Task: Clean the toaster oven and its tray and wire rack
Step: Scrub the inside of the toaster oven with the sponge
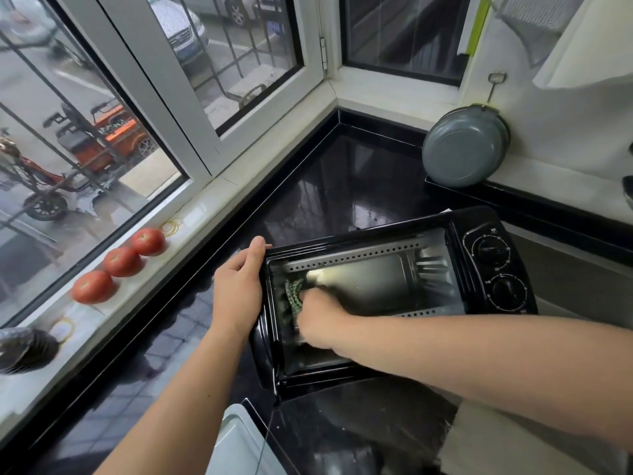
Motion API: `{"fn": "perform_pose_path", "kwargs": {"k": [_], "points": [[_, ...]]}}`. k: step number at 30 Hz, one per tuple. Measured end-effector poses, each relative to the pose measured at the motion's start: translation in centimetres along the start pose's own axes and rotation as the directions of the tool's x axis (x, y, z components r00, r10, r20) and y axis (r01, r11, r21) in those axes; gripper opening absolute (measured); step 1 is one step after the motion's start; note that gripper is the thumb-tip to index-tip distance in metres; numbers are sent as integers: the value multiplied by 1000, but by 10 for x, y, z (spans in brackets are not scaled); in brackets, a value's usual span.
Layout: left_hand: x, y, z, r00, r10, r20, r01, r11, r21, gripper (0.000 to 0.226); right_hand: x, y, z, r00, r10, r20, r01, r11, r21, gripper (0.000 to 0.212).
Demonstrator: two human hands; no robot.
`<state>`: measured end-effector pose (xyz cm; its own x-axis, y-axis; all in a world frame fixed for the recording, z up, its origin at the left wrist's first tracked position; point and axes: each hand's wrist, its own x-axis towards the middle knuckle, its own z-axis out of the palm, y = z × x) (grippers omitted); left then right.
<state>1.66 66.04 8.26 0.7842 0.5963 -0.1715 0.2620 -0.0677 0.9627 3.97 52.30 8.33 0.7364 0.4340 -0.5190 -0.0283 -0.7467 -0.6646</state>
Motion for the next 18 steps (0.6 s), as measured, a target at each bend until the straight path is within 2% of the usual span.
{"fn": "perform_pose_path", "kwargs": {"k": [2, 4, 7, 9, 11, 13, 15, 18], "points": [[-3, 0, 0, 1000, -3, -1, 3, 1000, -26, 40, 6, 1, -1, 999, 17, 37, -19, 998, 52, 34], [-7, -2, -1, 1000, -1, -10, 0, 1000, -31, 41, 5, 4, -4, 999, 24, 45, -27, 996, 79, 12], [-10, -2, -1, 1000, 18, -16, -18, 1000, -23, 38, -6, 6, -11, 1000, 15, 8, -16, 992, 125, 42], [-10, -2, -1, 999, 30, -22, -31, 999, -12, 37, -16, 6, -9, 1000, 4, 10, -5, 995, 96, 47], [-11, -2, -1, 999, 30, -19, -30, 1000, -6, 38, -17, 8, -3, 1000, 11, 24, -13, 999, 48, 33], [-11, -2, -1, 1000, 18, -17, -18, 1000, -1, 40, -15, 5, -1, 996, 49, 72, -54, 997, 62, 5], [-11, -2, -2, 1000, -2, -14, 2, 1000, -8, 41, -11, 6, -1, 986, 101, 134, -112, 990, 80, 25], [-10, 0, -1, 1000, 1, -26, -1, 1000, 0, 36, -9, 5, -4, 970, 99, 223, -129, 984, 124, 20]]}}
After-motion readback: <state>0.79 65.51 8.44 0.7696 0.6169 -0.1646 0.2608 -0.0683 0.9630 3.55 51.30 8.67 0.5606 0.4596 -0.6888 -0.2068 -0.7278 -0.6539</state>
